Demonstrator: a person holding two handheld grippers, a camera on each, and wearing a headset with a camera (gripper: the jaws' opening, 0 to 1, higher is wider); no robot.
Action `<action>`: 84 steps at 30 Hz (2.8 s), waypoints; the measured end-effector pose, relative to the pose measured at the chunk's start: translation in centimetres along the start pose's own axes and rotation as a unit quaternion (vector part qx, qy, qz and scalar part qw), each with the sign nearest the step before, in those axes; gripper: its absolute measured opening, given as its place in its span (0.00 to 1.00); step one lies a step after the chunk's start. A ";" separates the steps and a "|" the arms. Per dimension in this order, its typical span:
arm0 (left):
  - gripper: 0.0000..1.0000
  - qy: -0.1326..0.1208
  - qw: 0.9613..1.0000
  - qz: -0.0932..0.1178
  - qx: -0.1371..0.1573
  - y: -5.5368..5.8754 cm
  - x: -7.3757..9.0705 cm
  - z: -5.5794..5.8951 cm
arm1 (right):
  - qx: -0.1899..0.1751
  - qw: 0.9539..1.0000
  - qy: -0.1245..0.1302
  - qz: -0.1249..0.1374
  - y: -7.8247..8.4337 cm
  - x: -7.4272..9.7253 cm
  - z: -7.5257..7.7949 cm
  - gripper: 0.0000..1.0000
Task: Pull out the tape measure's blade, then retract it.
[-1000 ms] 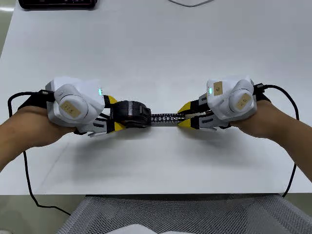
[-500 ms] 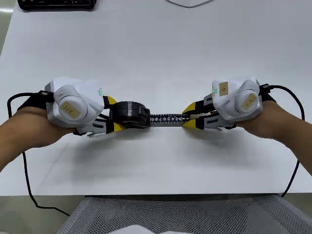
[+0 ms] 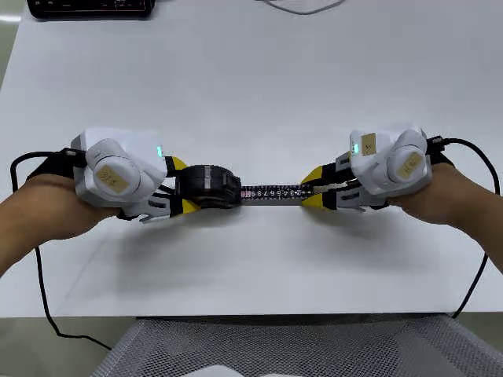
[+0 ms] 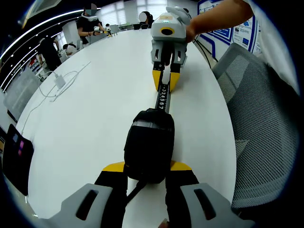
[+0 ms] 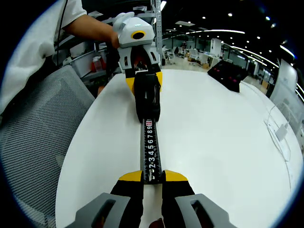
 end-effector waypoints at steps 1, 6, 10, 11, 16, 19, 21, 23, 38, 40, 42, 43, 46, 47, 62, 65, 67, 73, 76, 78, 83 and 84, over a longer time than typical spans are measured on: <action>0.25 0.000 1.000 0.000 0.000 0.0 0.0 0.0 | 0.000 1.000 0.000 -0.001 0.0 0.0 0.0 0.10; 0.25 0.000 1.000 0.000 0.000 0.0 0.0 0.0 | 0.000 1.000 0.001 -0.003 0.3 0.2 0.0 0.10; 0.25 0.000 1.000 0.001 0.000 0.0 0.0 0.0 | 0.000 1.000 0.003 -0.006 0.5 0.6 0.0 0.10; 0.25 0.000 1.000 0.001 0.000 0.0 0.0 0.0 | 0.000 1.000 0.003 -0.006 0.6 0.7 0.0 0.10; 0.25 0.000 1.000 0.001 0.000 0.0 0.0 0.0 | 0.000 1.000 0.005 -0.009 0.9 1.0 -0.1 0.10; 0.25 -0.001 1.000 0.000 0.000 0.0 0.1 0.0 | 0.000 1.000 0.006 -0.010 1.0 1.1 -0.1 0.10; 0.25 -0.001 1.000 0.000 0.000 0.0 0.1 0.0 | 0.000 1.000 0.006 -0.011 1.1 1.2 -0.1 0.10; 0.25 -0.001 1.000 0.000 0.001 0.0 0.1 0.0 | 0.000 1.000 0.006 -0.012 1.2 1.2 -0.1 0.10; 0.25 -0.001 1.000 -0.002 0.000 -0.1 0.1 0.1 | -0.004 1.000 0.011 -0.015 1.9 1.9 0.0 0.10; 0.25 -0.001 1.000 -0.002 0.000 0.0 0.1 0.1 | -0.004 1.000 0.012 -0.016 2.0 1.9 0.1 0.10; 0.25 -0.001 1.000 -0.002 0.000 0.0 0.1 0.1 | -0.004 1.000 0.012 -0.016 2.1 2.0 0.1 0.10; 0.25 0.000 1.000 -0.002 0.000 0.0 0.1 0.0 | -0.004 1.000 0.012 -0.017 2.1 2.1 0.1 0.10; 0.25 0.000 1.000 -0.002 0.000 0.0 0.0 0.0 | -0.004 1.000 0.012 -0.019 2.2 2.2 0.1 0.10; 0.25 0.000 1.000 -0.002 0.000 0.0 0.0 0.0 | -0.003 1.000 0.012 -0.019 2.2 2.2 0.1 0.10; 0.25 -0.001 1.000 -0.003 0.000 0.0 0.0 0.0 | -0.006 1.000 0.015 -0.025 2.8 3.1 -0.1 0.10; 0.25 0.000 1.000 -0.003 0.000 -0.1 0.1 0.0 | -0.006 1.000 0.016 -0.026 2.9 3.3 -0.1 0.10; 0.25 0.000 1.000 -0.003 -0.001 -0.1 0.1 0.0 | -0.006 0.999 0.017 -0.027 3.0 3.4 0.0 0.10; 0.25 -0.001 1.000 -0.003 -0.002 0.0 0.1 0.1 | -0.006 0.999 0.018 -0.031 3.2 3.7 0.0 0.10; 0.25 -0.001 1.000 -0.004 -0.002 0.0 0.1 0.1 | -0.006 0.999 0.018 -0.033 3.3 3.9 0.0 0.10; 0.25 -0.001 1.000 -0.004 -0.001 0.0 0.1 0.0 | -0.005 0.999 0.018 -0.035 3.4 4.0 0.1 0.10; 0.25 -0.001 1.000 -0.004 -0.001 0.0 0.1 0.0 | -0.006 0.999 0.019 -0.037 3.6 4.2 0.1 0.10; 0.25 -0.001 1.000 -0.004 -0.001 0.0 0.0 0.0 | -0.006 0.999 0.019 -0.038 3.6 4.3 0.1 0.10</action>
Point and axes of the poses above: the centre of the closed fingertips' face, and the gripper's own axes: x roughly backward along the fingers, z roughly to its right, y roughly out of its underside, the point moved 6 cm from there along x, roughly backward along the fingers, and after that the axes turned 2 degrees about z, right-handed, at the moved point
